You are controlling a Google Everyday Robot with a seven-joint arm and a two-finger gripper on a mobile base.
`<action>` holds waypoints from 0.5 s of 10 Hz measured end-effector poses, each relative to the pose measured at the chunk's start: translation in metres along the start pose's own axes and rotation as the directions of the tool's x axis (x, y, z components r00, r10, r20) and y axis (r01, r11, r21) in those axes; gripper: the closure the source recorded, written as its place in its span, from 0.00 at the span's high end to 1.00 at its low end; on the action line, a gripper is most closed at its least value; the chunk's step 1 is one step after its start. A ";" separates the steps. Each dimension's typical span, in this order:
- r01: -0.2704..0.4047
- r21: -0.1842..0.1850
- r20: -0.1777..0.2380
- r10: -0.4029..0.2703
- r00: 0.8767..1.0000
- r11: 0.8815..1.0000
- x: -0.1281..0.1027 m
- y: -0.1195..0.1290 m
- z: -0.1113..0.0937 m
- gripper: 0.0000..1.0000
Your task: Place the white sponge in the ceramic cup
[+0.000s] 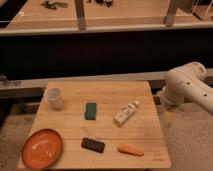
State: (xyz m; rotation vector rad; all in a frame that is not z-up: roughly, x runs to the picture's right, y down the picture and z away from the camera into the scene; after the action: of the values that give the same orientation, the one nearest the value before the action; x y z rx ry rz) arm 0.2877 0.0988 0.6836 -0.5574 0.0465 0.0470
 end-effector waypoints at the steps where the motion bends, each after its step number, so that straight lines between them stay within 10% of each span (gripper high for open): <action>1: -0.001 -0.001 0.001 0.001 1.000 1.000 0.000 0.000 0.000 0.80; 5: 0.001 -0.001 0.003 -0.001 1.000 1.000 -0.001 0.000 0.000 0.80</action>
State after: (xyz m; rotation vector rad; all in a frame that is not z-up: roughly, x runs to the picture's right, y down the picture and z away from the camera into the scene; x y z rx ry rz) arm 0.2866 0.0989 0.6841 -0.5580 0.0436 0.0473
